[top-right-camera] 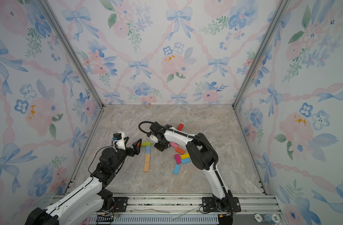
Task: Assemble the number 7 with building blocks
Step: Adjust the building block at the center of the board.
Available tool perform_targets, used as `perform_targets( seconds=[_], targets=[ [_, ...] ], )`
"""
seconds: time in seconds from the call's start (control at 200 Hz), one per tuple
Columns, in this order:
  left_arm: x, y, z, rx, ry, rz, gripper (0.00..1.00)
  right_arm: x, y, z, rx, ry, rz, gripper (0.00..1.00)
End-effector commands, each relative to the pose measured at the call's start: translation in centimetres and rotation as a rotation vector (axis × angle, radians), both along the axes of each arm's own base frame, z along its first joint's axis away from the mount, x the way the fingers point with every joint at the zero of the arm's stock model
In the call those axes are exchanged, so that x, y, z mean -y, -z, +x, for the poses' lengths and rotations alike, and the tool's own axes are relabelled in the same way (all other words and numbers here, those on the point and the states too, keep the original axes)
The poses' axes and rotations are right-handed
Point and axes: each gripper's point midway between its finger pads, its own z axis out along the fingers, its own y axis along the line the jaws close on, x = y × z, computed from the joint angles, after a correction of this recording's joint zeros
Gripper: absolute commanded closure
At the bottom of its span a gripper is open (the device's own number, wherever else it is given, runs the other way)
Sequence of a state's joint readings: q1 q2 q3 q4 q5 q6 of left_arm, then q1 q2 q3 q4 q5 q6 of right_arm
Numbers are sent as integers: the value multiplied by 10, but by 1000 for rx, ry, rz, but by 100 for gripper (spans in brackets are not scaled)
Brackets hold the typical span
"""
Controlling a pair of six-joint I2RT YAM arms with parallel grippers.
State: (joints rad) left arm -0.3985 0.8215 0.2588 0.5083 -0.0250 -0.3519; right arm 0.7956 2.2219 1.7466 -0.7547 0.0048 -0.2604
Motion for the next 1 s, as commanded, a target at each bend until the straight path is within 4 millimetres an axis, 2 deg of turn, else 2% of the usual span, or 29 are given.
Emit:
perform_targets(
  seconds=[0.0, 0.23, 0.47, 0.725, 0.995],
  targets=[
    [-1, 3, 0, -4, -2, -7, 2, 2, -12, 2, 25, -61, 9, 69],
    [-1, 5, 0, -10, -1, -6, 2, 1, -1, 3, 44, -144, -35, 69],
    [0, 5, 2, -15, 3, -5, 2, 2, 22, -14, 33, -383, -68, 67],
    [0, 5, 3, -21, 6, -4, 2, 17, 31, -3, 44, -533, -157, 65],
    [1, 8, 7, -38, 10, -1, 2, 12, 32, 14, 76, -606, -189, 64]
  ],
)
